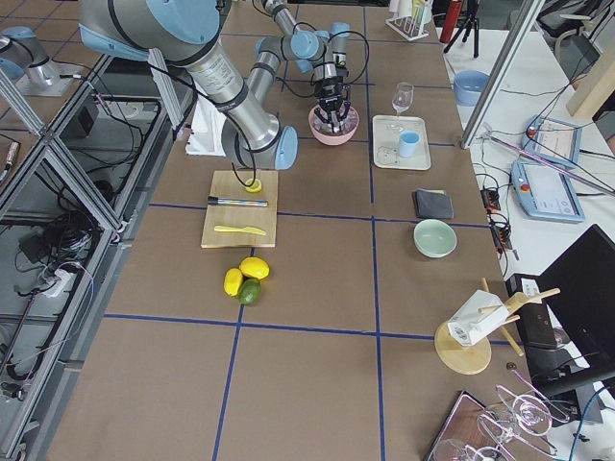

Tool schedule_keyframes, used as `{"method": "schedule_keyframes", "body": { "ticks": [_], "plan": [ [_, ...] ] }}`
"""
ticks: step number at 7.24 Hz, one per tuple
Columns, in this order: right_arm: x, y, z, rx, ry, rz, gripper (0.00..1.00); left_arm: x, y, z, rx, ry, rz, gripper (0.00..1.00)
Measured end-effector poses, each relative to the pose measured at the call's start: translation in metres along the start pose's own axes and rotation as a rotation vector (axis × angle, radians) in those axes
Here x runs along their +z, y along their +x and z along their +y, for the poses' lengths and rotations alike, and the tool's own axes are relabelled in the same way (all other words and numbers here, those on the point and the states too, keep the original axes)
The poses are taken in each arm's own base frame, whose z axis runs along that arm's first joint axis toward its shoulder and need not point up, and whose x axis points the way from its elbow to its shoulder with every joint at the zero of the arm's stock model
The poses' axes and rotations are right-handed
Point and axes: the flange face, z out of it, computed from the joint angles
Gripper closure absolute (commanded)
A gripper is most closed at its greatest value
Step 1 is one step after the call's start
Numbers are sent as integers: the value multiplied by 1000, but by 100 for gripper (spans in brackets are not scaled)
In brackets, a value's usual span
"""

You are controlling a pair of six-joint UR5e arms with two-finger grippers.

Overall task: Put ice in cup with scoop
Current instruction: 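Push the scoop through the ice with the right gripper while the left steadies the bowl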

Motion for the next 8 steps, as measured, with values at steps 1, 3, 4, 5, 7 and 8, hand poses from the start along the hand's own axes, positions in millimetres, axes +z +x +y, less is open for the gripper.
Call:
{"method": "schedule_keyframes", "body": {
  "ticks": [1, 3, 4, 5, 7, 8],
  "plan": [
    [8, -4, 9, 18, 52, 17, 100, 0, 0, 1, 0, 0, -1, 0],
    [33, -9, 28, 63, 174, 22, 100, -1, -1, 2, 0, 1, -3, 0],
    [50, -8, 35, 87, 249, 4, 100, -2, -2, 3, -1, 0, -4, 0],
    [62, -6, 41, 108, 318, -16, 100, -3, -3, 4, -1, -1, -6, 0],
    [79, -6, 46, 143, 434, -36, 100, -3, -3, 4, -1, -1, -7, 0],
    [84, -5, 48, 155, 488, -42, 100, -3, -3, 4, -1, -1, -8, 0]
  ]
}}
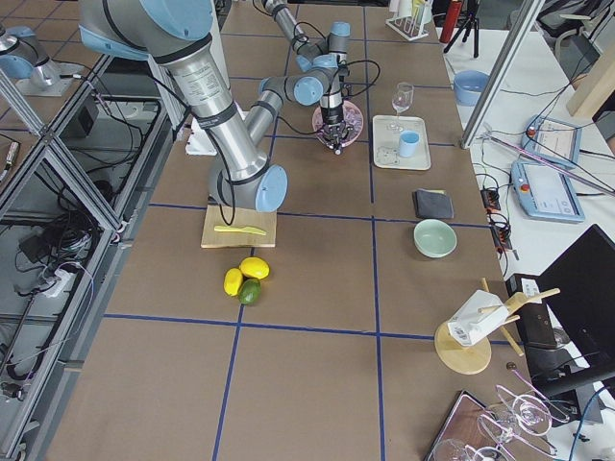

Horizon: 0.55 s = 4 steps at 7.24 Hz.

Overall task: Put ice in cup with scoop
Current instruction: 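Push the scoop through the ice with the right gripper while the left steadies the bowl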

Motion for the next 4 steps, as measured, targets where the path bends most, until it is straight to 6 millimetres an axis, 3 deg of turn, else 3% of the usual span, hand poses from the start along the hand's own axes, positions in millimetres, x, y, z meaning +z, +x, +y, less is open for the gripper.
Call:
{"method": "schedule_keyframes", "body": {
  "ticks": [4],
  "plan": [
    [-12, 13, 5, 64, 175, -35, 100, -1, 0, 1, -1, -1, -1, 0]
  ]
}}
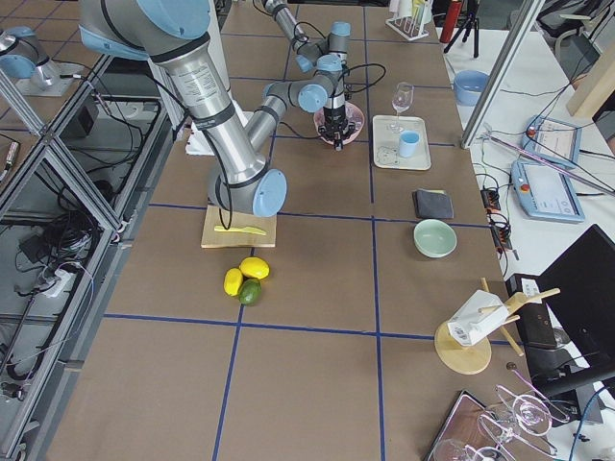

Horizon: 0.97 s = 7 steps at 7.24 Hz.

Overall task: Put ice in cup with scoop
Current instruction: 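Push the scoop through the ice with the right gripper while the left steadies the bowl, then lift the filled scoop out of the bowl toward the blue cup with the right gripper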

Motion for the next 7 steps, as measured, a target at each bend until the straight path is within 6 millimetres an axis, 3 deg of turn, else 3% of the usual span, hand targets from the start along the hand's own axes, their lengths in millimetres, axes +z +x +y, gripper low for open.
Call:
{"method": "schedule_keyframes", "body": {
  "ticks": [4, 7],
  "plan": [
    [-15, 12, 2, 42, 100, -32, 100, -5, -6, 1, -3, -1, -11, 0],
    [-45, 53, 32, 120, 205, -83, 100, -12, -10, 14, -15, -13, -20, 0]
  ]
}}
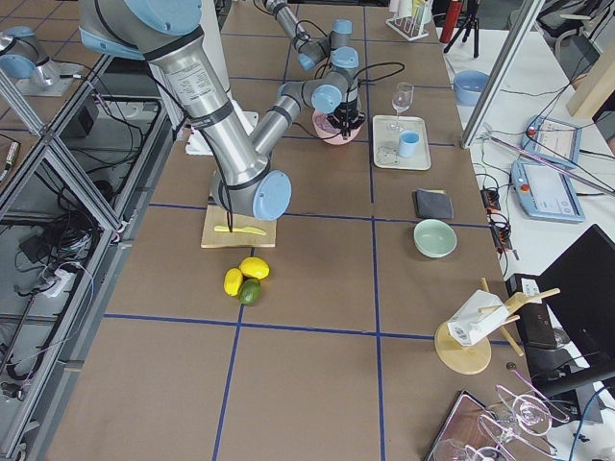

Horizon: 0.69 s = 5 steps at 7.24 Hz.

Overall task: Put ice in cup with scoop
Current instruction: 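Lift the filled scoop out of the bowl toward the blue cup with the right gripper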

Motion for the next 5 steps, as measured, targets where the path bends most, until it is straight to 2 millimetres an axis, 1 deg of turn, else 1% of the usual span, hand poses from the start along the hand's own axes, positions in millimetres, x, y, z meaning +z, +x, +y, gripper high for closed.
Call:
{"method": "schedule_keyframes", "body": {
  "ticks": [1, 2, 3, 4, 5],
  "plan": [
    [-15, 15, 9, 27, 35, -11, 100, -7, -5, 8, -7, -5, -9, 0],
    [-26, 26, 17, 53, 48, -9, 100, -21, -13, 15, -19, -8, -20, 0],
    [-37, 39, 26, 87, 47, 3, 100, -46, -23, 28, -36, -9, -42, 0],
    [-49, 51, 35, 131, 33, 17, 100, -78, -35, 47, -62, -13, -85, 0],
    [-62, 61, 46, 176, 2, 28, 100, -113, -50, 74, -106, -26, -139, 0]
  ]
}}
